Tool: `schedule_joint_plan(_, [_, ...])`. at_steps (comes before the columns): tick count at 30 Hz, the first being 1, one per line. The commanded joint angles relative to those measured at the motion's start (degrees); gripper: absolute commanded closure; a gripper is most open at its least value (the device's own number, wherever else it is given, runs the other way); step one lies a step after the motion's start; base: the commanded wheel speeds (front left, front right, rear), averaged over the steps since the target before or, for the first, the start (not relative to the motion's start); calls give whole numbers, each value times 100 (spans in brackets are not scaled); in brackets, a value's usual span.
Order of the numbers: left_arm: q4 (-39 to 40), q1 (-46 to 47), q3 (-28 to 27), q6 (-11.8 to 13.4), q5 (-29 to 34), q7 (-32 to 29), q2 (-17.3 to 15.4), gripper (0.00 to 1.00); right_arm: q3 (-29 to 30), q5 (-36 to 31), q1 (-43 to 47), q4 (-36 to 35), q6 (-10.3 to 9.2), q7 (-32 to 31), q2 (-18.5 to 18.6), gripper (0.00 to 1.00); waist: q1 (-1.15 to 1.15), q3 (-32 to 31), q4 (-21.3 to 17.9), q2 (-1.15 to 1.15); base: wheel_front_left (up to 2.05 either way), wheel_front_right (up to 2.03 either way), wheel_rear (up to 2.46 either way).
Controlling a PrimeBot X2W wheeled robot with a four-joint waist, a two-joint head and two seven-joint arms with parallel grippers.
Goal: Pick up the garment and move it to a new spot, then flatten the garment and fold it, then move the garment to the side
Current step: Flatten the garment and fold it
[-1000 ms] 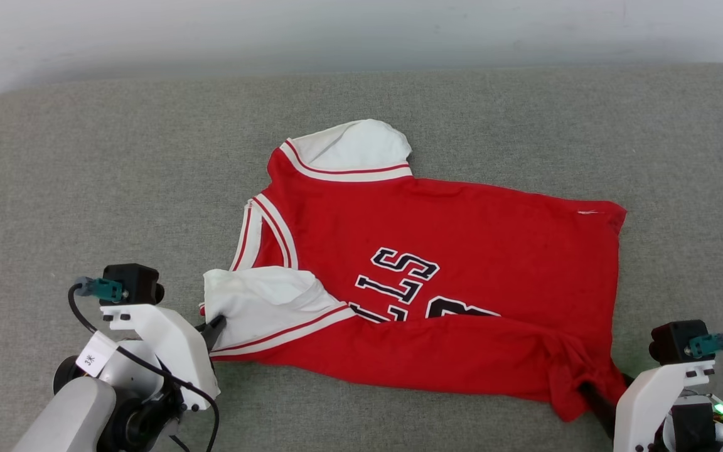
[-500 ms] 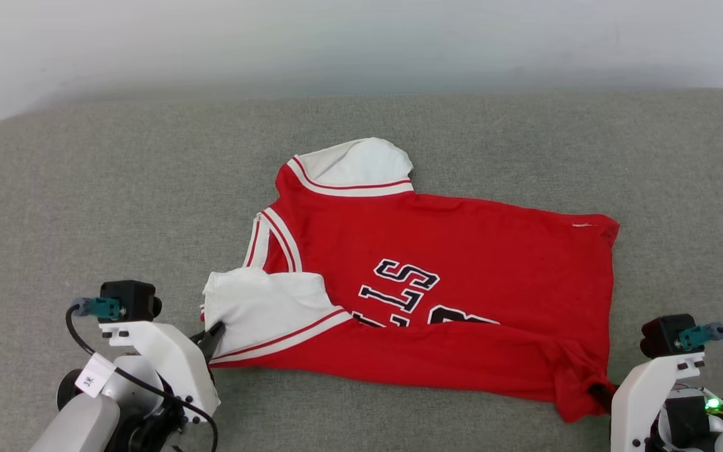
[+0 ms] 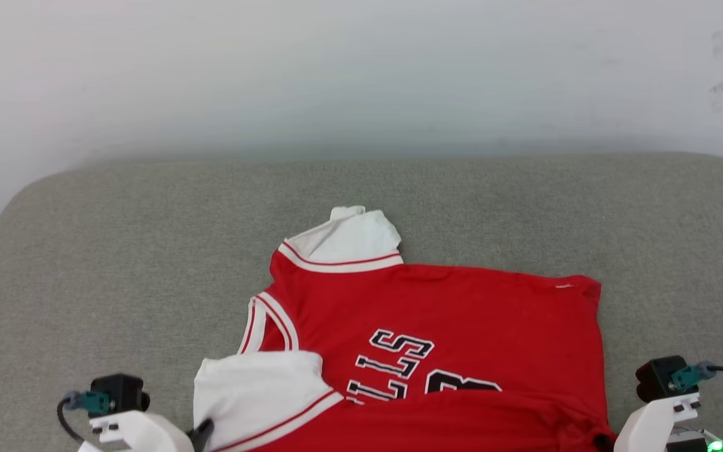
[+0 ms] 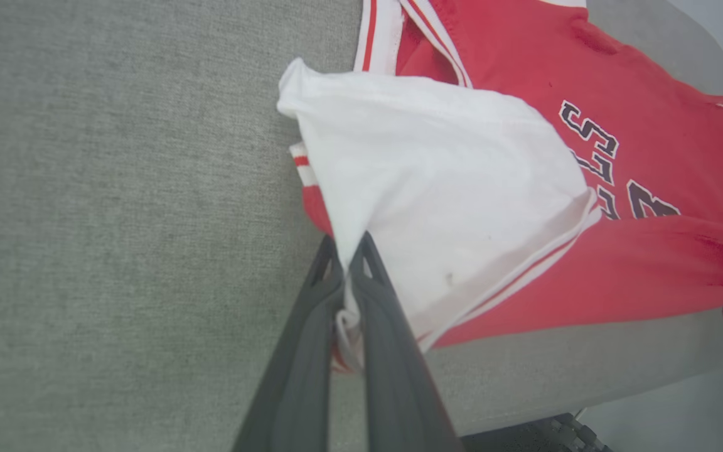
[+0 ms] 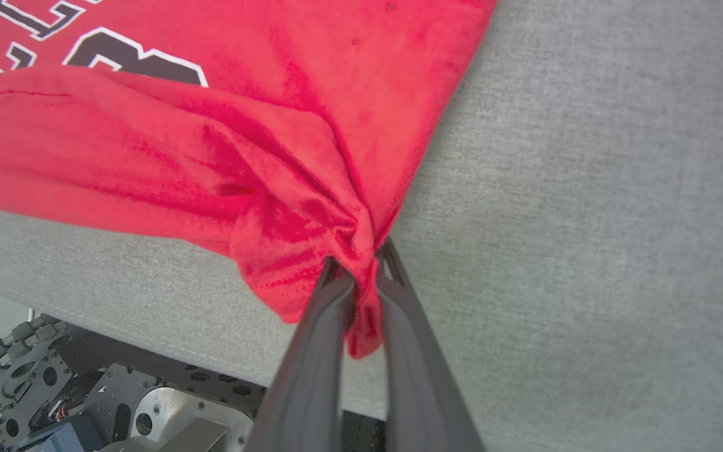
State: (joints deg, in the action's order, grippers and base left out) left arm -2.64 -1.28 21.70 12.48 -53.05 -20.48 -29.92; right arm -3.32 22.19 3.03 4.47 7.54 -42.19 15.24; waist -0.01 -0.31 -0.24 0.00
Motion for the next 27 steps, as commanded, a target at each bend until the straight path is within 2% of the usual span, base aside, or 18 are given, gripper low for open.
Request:
schedule_joint_plan(1, [43, -180, -76, 89, -52, 37, -41, 100, -10, 35, 91, -54, -10, -14, 73, 100, 1, -99, 51, 0, 0, 0, 0])
schedule_joint_plan(6, [32, -598, -124, 235, -204, 66, 41, 100, -84, 23, 307, -78, -10, 49, 152, 100, 1, -173, 132, 0, 0, 0, 0])
schedule_joint_plan(10, [-214, -651, -53, 172, -282, 127, 220, 100, -80, -6, 443, 57, -10, 175, 117, 100, 1, -190, 178, 0, 0, 0, 0])
schedule_joint_plan(11, [-284, -596, -40, 132, -272, 183, 273, 100, -64, -3, 485, 103, -10, 206, 87, 80, 1, -190, 193, 0, 0, 0, 0])
schedule_joint_plan(12, [-359, -534, -18, 104, -264, 231, 332, 100, -43, -14, 531, 140, -10, 256, 61, 51, 1, -189, 205, 0, 0, 0, 0])
schedule_joint_plan(13, [-443, -489, 6, 53, -286, 247, 392, 100, -26, -9, 557, 159, -10, 333, 30, 0, 1, -187, 216, 0, 0, 0, 0])
schedule_joint_plan(14, [-528, -431, 32, 14, -277, 285, 442, 82, -19, -6, 587, 171, -10, 430, -5, 0, 1, -186, 221, 0, 0, 0, 0])
schedule_joint_plan(15, [-597, -366, 34, -19, -264, 335, 489, 52, -6, -31, 622, 161, -8, 541, -25, 0, 1, -186, 220, 0, 0, 0, 0])
schedule_joint_plan(16, [-665, -307, 43, -41, -246, 383, 530, 0, 22, -58, 658, 130, -8, 694, -69, 0, 1, -185, 214, 0, 0, 0, 0])
schedule_joint_plan(21, [-790, -73, -2, -170, -103, 735, 608, 0, 236, -257, 772, -149, -8, 1795, -321, 0, 1, -196, 138, 0, 0, 0, 0])
schedule_joint_plan(22, [-790, -73, -2, -170, -103, 735, 608, 0, 236, -257, 772, -149, -8, 1795, -321, 0, 1, -196, 138, 0, 0, 0, 0])
schedule_joint_plan(27, [-576, 117, -97, -151, 222, 1300, 565, 0, 585, -701, 726, -402, -7, 2846, -634, 0, 1, -223, 44, 0, 0, 0, 0])
